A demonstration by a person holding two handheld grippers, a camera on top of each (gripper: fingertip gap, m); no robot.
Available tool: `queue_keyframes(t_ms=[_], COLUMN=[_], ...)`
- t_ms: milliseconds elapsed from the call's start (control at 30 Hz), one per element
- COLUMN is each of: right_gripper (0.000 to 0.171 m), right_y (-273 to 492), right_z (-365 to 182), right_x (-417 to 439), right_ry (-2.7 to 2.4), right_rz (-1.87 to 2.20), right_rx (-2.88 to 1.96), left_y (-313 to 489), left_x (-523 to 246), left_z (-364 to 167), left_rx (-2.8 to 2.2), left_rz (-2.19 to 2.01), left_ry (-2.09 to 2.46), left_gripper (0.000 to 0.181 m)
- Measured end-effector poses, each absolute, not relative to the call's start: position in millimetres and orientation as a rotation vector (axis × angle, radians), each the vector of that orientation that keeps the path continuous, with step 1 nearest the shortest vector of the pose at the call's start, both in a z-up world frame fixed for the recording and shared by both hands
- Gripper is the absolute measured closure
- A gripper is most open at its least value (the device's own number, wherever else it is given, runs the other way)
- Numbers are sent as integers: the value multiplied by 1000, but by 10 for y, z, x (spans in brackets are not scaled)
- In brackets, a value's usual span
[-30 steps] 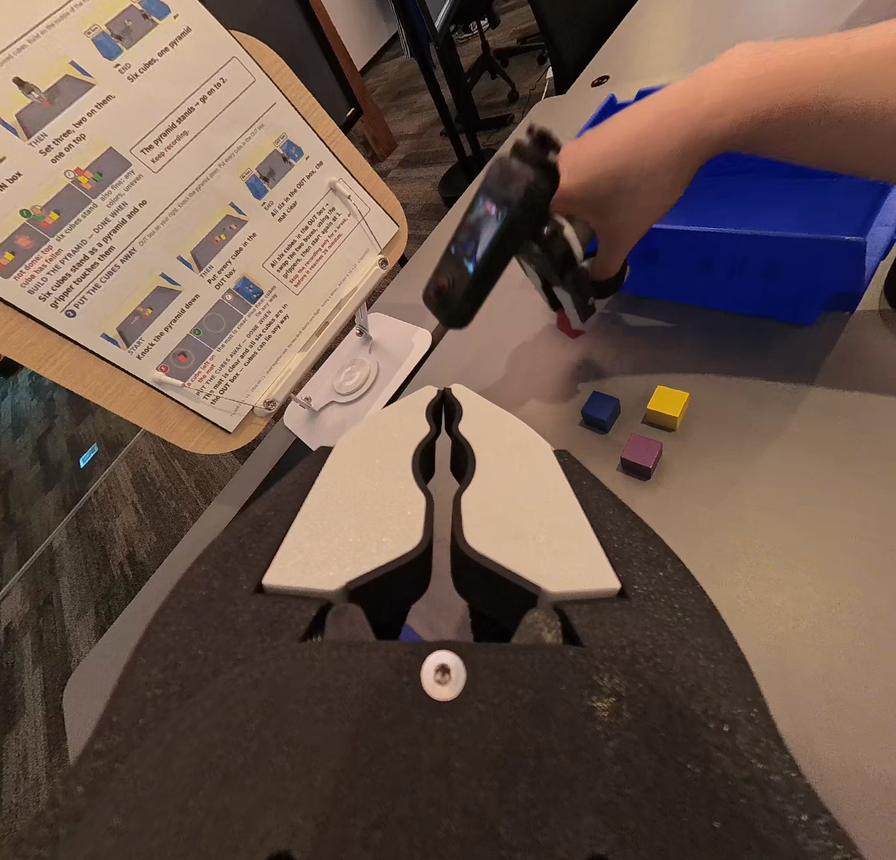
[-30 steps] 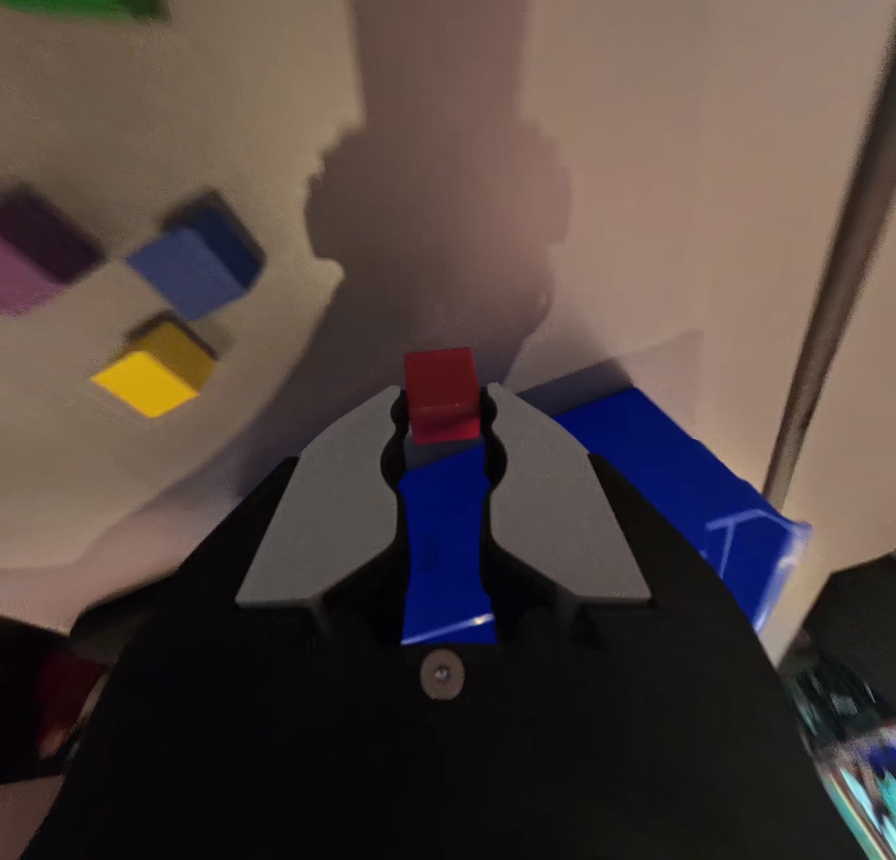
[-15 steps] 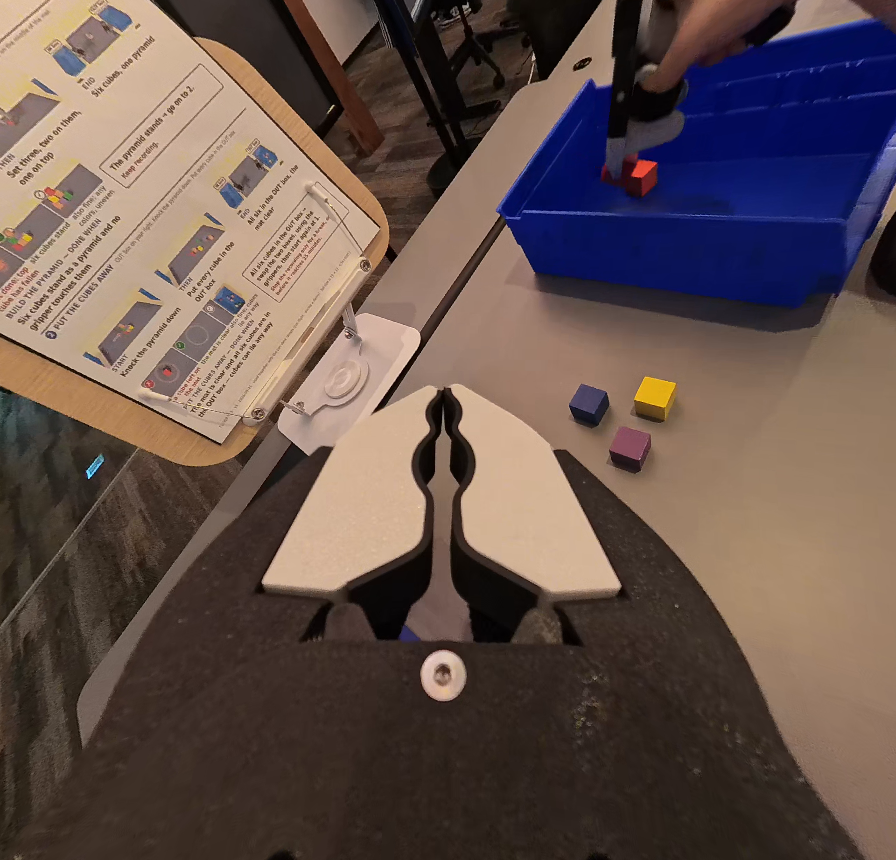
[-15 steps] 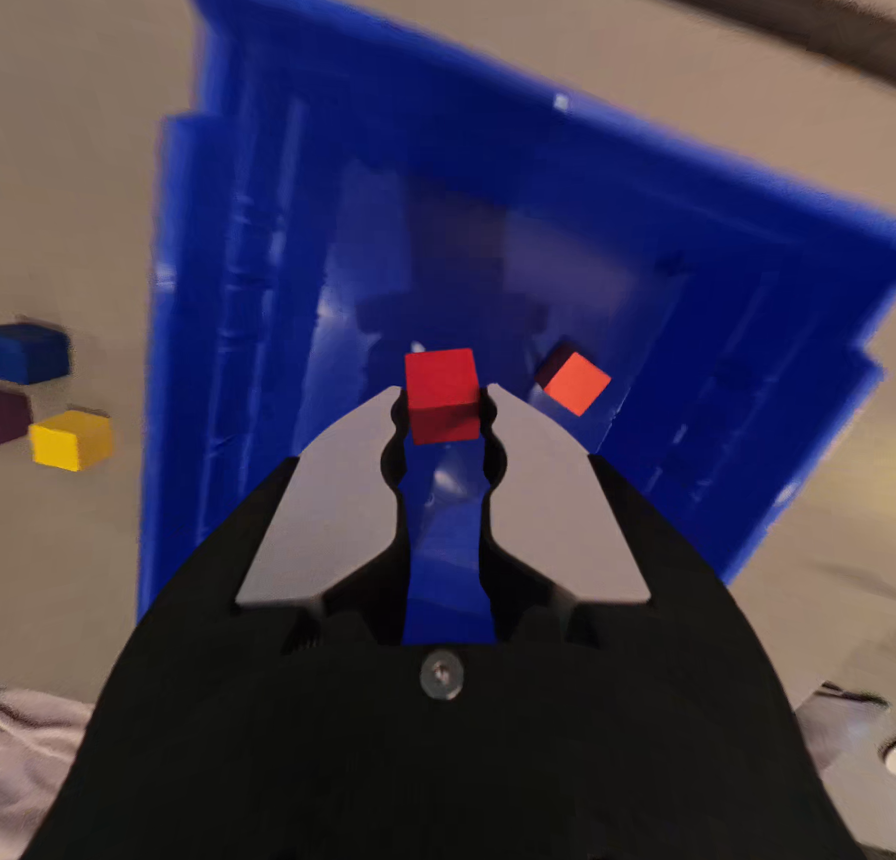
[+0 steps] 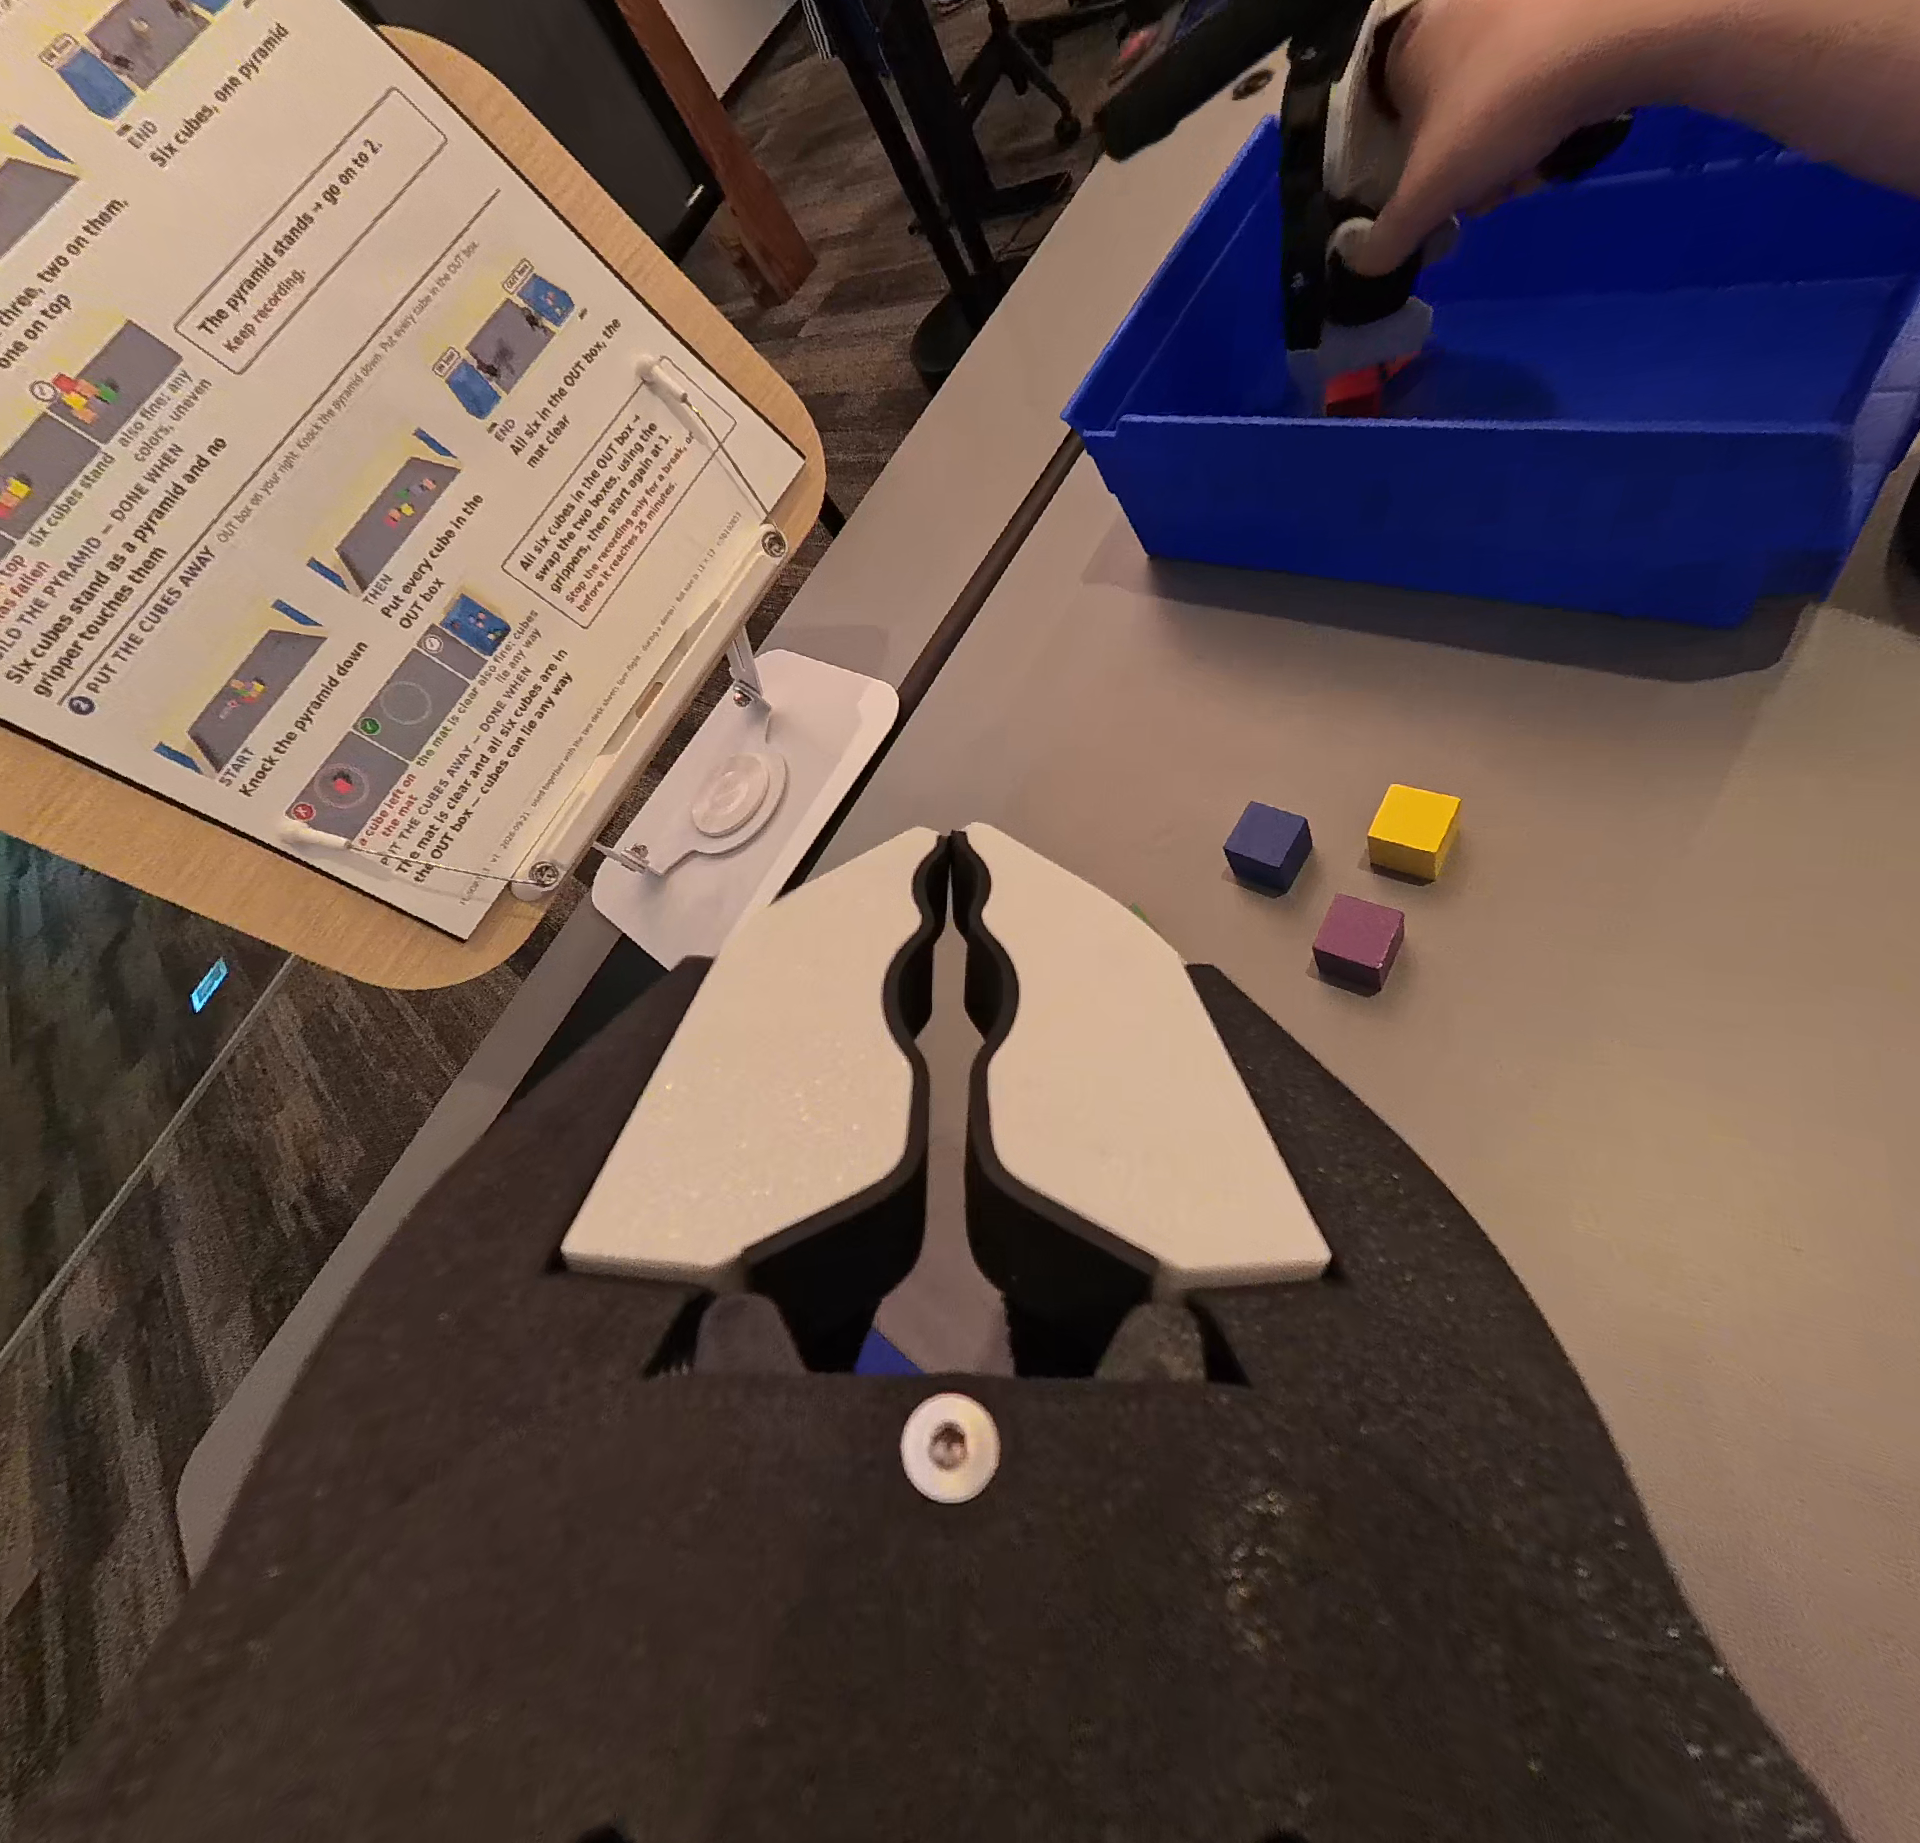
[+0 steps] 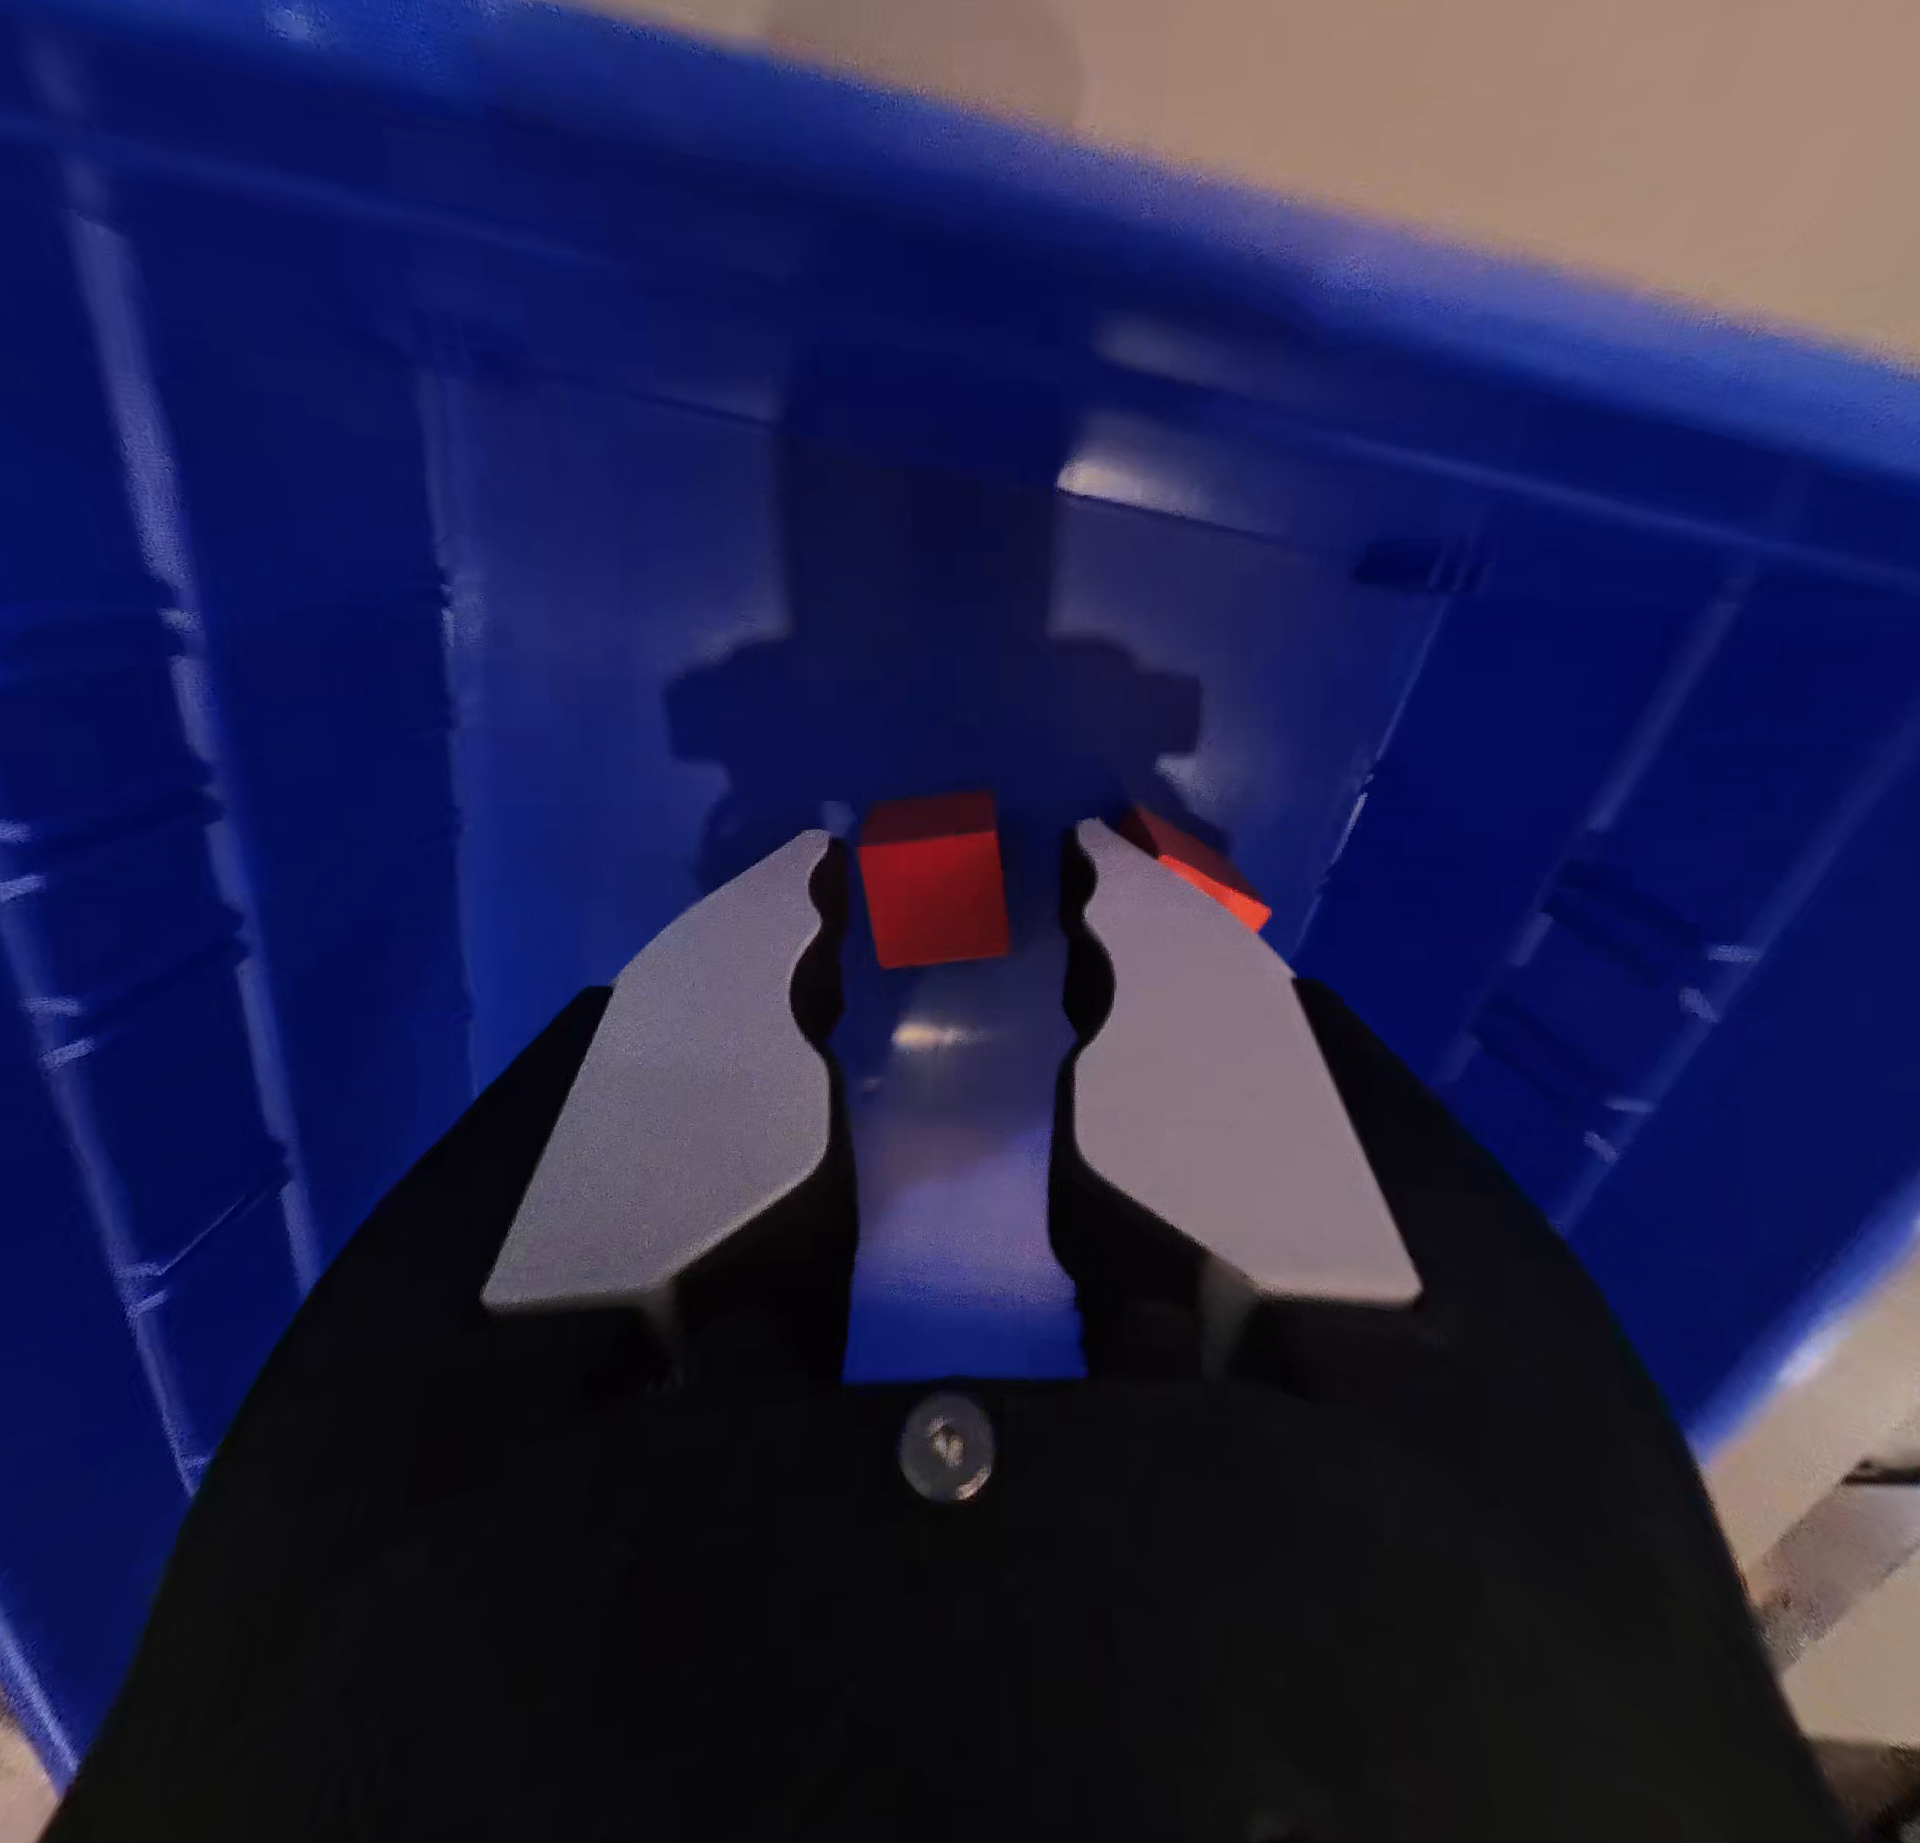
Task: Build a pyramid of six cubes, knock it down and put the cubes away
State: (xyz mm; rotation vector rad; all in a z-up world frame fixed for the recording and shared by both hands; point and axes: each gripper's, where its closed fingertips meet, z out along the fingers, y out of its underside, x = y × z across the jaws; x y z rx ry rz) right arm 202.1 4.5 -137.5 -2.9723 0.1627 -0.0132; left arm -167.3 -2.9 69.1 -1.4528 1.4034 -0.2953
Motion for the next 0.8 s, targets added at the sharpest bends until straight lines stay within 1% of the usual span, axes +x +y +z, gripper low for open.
queue_keyframes(t_ms=[67,133,233,300,367,433,500,567,733,800], right_gripper=[128,121,124,125,125,126,129,132,134,138], right_y=[165,306,345,232,153,70,-19,-53,-46,-14], right_z=[-1118,-713,-222,-143,-272,-540,-838,-1094,-1367,-1432], right_x=[2004,1792,878,286,-113,-430,-602,-628,-744,-697], right_ry=[103,-35,-396,-613,-745,-973,-1311,-1523,-1577,-1577], right_rz=[-84,-115,105,224,240,219,114,-13,64,35], right_rx=[-2848,-2674,-2460,-2415,-2442,-2454,-2371,-2315,-2360,-2387], left_y=[-30,-26,-9,-3,-9,-30,-58,-83,-74,-70], left_x=[-1673,-1671,-1659,-1644,-1630,-1616,-1602,-1595,-1599,-1601], left_z=[705,700,676,651,622,601,595,594,598,591], left_rx=[-1450,-1452,-1459,-1466,-1468,-1464,-1454,-1447,-1448,-1450], left_rz=[-299,-299,-292,-290,-280,-272,-267,-268,-277,-273], left_ry=[1398,1399,1402,1407,1418,1432,1445,1454,1454,1458], left_gripper=[181,181,181,181,181,181,181,181,181,181])
